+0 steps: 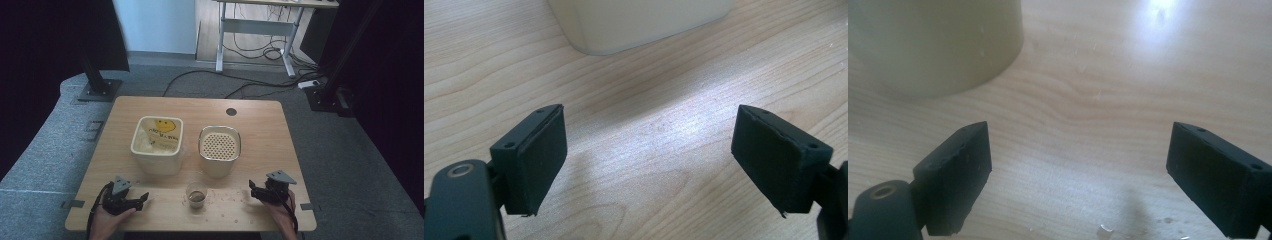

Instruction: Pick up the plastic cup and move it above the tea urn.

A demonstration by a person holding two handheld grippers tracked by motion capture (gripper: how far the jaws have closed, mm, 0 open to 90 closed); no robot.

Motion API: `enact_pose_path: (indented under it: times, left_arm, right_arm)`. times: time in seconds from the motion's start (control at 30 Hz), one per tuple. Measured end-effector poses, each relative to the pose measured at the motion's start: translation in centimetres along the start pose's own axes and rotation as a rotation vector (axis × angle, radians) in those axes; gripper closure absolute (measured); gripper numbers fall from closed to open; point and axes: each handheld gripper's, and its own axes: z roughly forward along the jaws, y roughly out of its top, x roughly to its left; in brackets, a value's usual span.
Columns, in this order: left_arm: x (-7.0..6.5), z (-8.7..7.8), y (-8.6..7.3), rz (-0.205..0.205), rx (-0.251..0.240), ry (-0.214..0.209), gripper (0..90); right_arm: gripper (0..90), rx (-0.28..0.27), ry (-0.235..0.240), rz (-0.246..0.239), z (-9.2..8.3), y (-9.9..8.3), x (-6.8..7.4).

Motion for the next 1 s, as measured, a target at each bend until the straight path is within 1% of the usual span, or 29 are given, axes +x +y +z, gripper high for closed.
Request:
enact_pose_path:
  times: [0.03, 0.07, 0.1, 0.13, 0.17, 0.2, 0.27, 0.3, 0.33, 0.4, 0.43, 0.47, 0.5, 0.57, 0.6, 0.67, 0.73, 0.77, 0.8, 0.83, 0.87, 0.93, 0.97, 1.0]
  left_arm:
    - [0.0, 0.0, 0.0, -0.003, 0.000, -0.001, 14.8]
    - [0.1, 0.0, 0.0, -0.012, -0.004, -0.003, 14.8]
    - [0.2, 0.0, 0.1, -0.027, -0.005, -0.012, 14.9]
    - [0.2, 0.0, 0.1, -0.027, -0.005, -0.012, 14.9]
    - [0.3, 0.1, 0.1, -0.029, 0.001, -0.021, 15.0]
    - [0.3, 0.1, 0.1, -0.029, 0.001, -0.021, 15.0]
    - [0.2, 0.3, 0.2, -0.033, 0.003, -0.029, 15.0]
    - [0.2, 0.3, 0.2, -0.030, 0.004, -0.033, 15.0]
    - [0.2, 0.3, 0.3, -0.030, 0.004, -0.034, 15.0]
    - [0.3, 0.4, 0.5, -0.039, -0.002, -0.043, 15.0]
    - [0.4, 0.5, 0.7, -0.048, -0.009, -0.058, 15.0]
    - [0.4, 0.5, 0.7, -0.048, -0.009, -0.058, 15.0]
    - [0.5, 0.7, 0.9, -0.044, -0.005, -0.053, 15.0]
    - [0.5, 0.9, 0.9, -0.040, 0.003, -0.053, 15.0]
    - [0.5, 0.9, 0.9, -0.040, 0.003, -0.053, 15.0]
    - [0.5, 0.9, 1.0, -0.040, 0.006, -0.053, 15.0]
    - [0.5, 0.9, 0.9, -0.039, 0.004, -0.053, 15.0]
    - [0.6, 0.8, 0.9, -0.040, 0.003, -0.052, 15.0]
    - [0.6, 0.8, 0.9, -0.042, 0.001, -0.052, 14.9]
    - [0.7, 0.6, 0.9, -0.043, -0.001, -0.051, 15.0]
    - [0.7, 0.6, 0.9, -0.043, -0.001, -0.051, 15.0]
    - [0.8, 0.6, 0.8, -0.049, -0.004, -0.050, 15.0]
    - [0.9, 0.6, 0.7, -0.049, 0.000, -0.050, 15.0]
    - [0.9, 0.6, 0.7, -0.049, 0.000, -0.050, 15.0]
  right_arm:
    - [11.0, 0.000, 0.000, 0.000, 0.0, 0.0, 0.0]
    - [11.1, -0.005, 0.010, 0.004, -0.2, 0.0, 0.1]
    - [12.7, -0.024, 0.062, 0.012, -0.8, 0.1, 0.4]
    - [12.7, -0.024, 0.062, 0.012, -0.8, 0.1, 0.4]
    - [13.1, -0.039, 0.099, -0.005, -1.4, 0.1, 1.0]
    - [13.1, -0.039, 0.099, -0.005, -1.4, 0.1, 1.0]
    - [13.4, -0.052, 0.134, -0.015, -2.0, 0.2, 1.9]
    - [13.8, -0.073, 0.180, -0.017, -2.4, 0.3, 2.9]
    - [13.8, -0.073, 0.180, -0.017, -2.4, 0.3, 2.9]
    - [14.1, -0.086, 0.238, -0.024, -2.7, 0.4, 4.1]
    - [14.1, -0.090, 0.288, -0.053, -2.6, 0.4, 5.4]
    - [14.1, -0.090, 0.288, -0.053, -2.6, 0.4, 5.4]
    - [14.1, -0.082, 0.361, -0.056, -2.3, 0.2, 6.8]
    - [14.2, -0.078, 0.418, -0.079, -2.0, 0.2, 8.3]
    - [14.2, -0.078, 0.418, -0.079, -2.0, 0.2, 8.3]
    - [14.4, -0.071, 0.466, -0.101, -1.7, 0.1, 10.0]
    - [14.5, -0.067, 0.487, -0.139, -1.3, 0.2, 11.5]
    - [14.5, -0.069, 0.502, -0.149, -1.1, 0.3, 12.2]
    - [14.4, -0.068, 0.521, -0.149, -0.9, 0.4, 12.8]
    - [14.6, -0.073, 0.539, -0.167, -0.6, 0.6, 14.0]
    - [14.6, -0.073, 0.539, -0.167, -0.6, 0.6, 14.0]
    - [15.1, -0.071, 0.544, -0.195, -0.3, 0.8, 15.2]
    - [16.1, -0.072, 0.543, -0.216, 0.2, 1.0, 16.2]
    - [16.1, -0.072, 0.543, -0.216, 0.2, 1.0, 16.2]
